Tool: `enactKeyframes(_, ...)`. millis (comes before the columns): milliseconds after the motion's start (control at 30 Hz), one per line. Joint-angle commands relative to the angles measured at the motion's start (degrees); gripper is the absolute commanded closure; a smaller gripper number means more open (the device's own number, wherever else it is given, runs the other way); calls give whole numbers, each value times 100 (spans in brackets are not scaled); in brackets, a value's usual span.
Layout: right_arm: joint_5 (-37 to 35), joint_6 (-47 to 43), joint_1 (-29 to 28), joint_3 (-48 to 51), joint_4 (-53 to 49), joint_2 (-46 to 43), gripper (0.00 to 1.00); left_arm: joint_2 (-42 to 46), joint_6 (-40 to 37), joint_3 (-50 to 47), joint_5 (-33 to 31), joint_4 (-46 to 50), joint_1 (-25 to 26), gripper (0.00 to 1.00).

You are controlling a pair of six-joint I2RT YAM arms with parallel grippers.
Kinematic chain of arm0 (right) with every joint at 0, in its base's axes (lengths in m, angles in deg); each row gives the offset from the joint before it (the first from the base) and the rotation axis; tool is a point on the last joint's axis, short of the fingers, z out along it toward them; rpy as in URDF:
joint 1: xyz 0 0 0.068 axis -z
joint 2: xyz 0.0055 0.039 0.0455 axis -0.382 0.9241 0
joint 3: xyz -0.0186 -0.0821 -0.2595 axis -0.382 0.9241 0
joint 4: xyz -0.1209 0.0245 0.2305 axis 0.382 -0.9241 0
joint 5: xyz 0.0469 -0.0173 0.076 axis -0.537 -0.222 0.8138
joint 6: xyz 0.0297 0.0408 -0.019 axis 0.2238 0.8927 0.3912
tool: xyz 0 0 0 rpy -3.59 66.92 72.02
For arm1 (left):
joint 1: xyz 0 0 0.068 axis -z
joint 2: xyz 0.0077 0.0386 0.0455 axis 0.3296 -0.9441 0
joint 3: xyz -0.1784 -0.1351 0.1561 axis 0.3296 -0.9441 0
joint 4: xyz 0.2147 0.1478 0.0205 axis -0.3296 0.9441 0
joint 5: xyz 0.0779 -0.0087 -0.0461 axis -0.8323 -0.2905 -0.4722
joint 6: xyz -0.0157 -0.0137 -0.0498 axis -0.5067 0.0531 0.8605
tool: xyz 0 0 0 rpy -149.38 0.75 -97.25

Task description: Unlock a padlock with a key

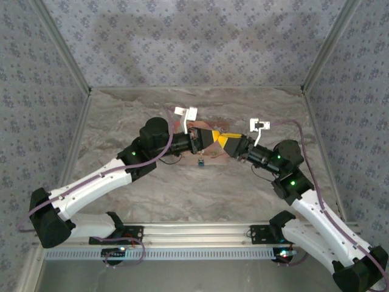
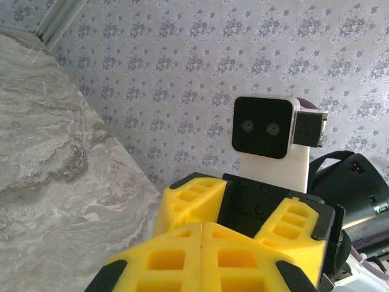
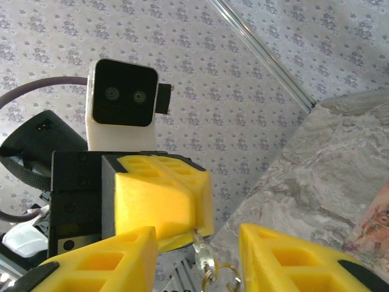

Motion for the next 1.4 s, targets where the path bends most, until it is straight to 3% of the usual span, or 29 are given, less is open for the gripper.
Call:
enactKeyframes(0, -35, 13, -49, 40, 268, -97, 58, 235, 71, -81, -142, -363, -65, 100)
enactKeyframes(267, -31, 32, -69, 80, 369, -74, 74, 260, 193, -184, -173, -499, -119, 100)
enactKeyframes(400, -56, 6, -77, 34, 359, -12, 66, 247, 240, -211, -147, -560, -115, 100)
enactKeyframes(500, -86, -1, -80, 25, 395, 6, 64, 244, 264, -227, -129, -575, -117, 100)
enactKeyframes(867, -109, -8, -83, -54, 491, 140, 71, 191, 337, -247, -86, -691, -92, 100)
enactKeyframes(967, -154, 3, -78, -46, 548, 161, 75, 170, 367, -271, -70, -765, -66, 100)
enactKeyframes(1233, -94, -44, -67, -50, 599, 146, 99, 221, 409, -367, -93, -850, -56, 100)
enactKeyframes(1367, -109, -114, -32, -54, 510, 54, 100, 278, 400, -416, -112, -831, -57, 100)
